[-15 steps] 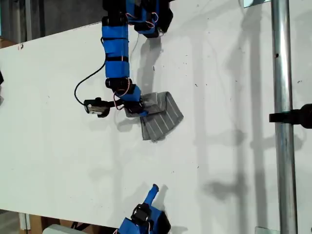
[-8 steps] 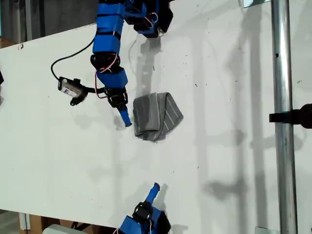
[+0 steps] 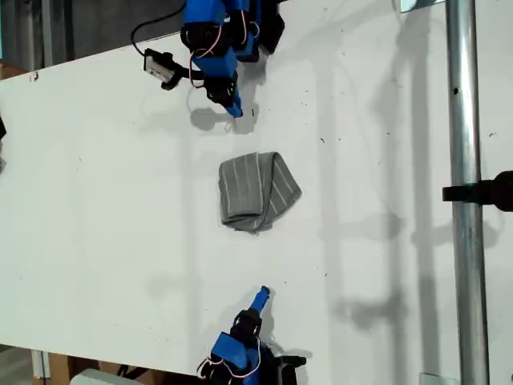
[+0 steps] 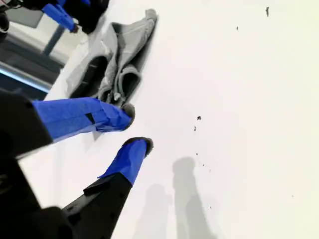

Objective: Grasp corners of a towel and fold twice.

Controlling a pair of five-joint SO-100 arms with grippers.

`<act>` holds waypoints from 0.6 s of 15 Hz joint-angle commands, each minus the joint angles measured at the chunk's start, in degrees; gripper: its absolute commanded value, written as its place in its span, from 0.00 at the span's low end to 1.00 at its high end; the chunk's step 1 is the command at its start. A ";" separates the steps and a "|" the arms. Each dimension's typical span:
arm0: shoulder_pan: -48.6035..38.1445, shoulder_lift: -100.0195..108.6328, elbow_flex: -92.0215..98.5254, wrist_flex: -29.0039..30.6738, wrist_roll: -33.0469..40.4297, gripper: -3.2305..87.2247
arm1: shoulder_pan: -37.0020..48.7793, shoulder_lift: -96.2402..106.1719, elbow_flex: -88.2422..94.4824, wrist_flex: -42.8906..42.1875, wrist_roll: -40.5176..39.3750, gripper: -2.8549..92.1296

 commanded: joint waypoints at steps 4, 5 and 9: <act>-2.90 0.09 0.88 7.03 17.23 0.12 | -8.17 21.71 2.99 17.58 5.98 0.16; -2.64 0.18 0.88 6.42 26.02 0.12 | -9.76 21.71 2.99 17.93 3.25 0.16; -2.72 0.18 0.97 6.86 23.47 0.12 | -12.39 21.71 3.08 17.84 3.25 0.16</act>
